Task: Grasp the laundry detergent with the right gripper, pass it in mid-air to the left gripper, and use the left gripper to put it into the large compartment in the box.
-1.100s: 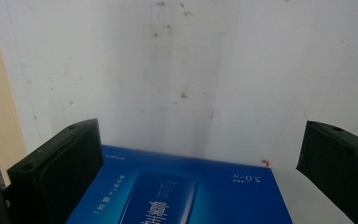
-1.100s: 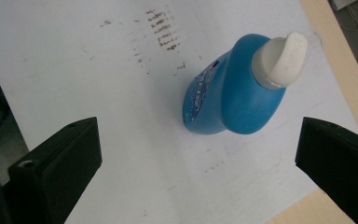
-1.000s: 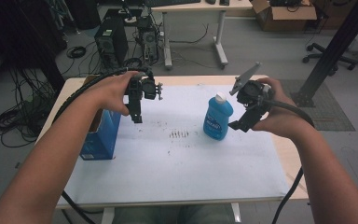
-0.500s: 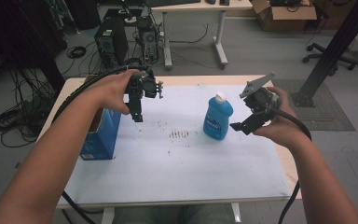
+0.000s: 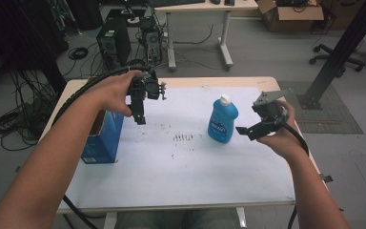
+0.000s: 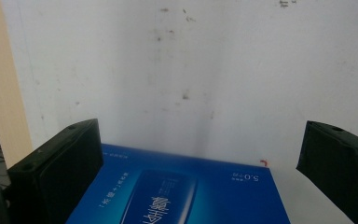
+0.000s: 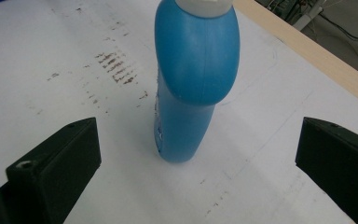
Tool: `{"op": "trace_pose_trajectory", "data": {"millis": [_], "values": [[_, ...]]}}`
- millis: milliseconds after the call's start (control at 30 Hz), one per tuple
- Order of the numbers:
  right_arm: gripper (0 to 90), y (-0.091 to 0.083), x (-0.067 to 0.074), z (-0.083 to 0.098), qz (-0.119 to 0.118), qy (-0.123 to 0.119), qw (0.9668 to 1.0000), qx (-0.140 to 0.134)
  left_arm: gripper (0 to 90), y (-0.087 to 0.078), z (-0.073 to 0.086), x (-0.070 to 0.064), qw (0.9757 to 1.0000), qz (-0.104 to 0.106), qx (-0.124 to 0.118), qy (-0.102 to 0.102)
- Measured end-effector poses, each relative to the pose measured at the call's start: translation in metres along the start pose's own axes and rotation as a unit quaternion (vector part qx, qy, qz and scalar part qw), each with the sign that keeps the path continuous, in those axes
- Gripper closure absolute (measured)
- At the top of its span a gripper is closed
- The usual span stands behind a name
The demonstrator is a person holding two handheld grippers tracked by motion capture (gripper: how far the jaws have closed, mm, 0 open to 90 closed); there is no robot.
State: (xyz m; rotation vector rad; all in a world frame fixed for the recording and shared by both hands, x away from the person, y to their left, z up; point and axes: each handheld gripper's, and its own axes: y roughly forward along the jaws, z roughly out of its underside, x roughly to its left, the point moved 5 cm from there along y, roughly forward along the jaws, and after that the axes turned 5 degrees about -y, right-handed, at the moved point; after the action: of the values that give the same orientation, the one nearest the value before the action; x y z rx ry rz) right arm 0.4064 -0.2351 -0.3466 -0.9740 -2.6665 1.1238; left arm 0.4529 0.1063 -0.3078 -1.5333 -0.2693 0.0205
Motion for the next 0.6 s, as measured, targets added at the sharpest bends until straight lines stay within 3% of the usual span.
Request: {"op": "trace_pose_trajectory", "data": {"millis": [300,600], "values": [[0.0,0.016,0.0,0.015,-0.007,0.006,0.9986,-0.052,0.2,0.0,0.0,0.0,1.0,0.0,0.002,-0.001],[0.0,0.033,0.001,0.019,-0.01,0.015,0.9975,-0.068,0.2,0.001,0.003,0.001,1.0,0.0,0.004,-0.002]]}}
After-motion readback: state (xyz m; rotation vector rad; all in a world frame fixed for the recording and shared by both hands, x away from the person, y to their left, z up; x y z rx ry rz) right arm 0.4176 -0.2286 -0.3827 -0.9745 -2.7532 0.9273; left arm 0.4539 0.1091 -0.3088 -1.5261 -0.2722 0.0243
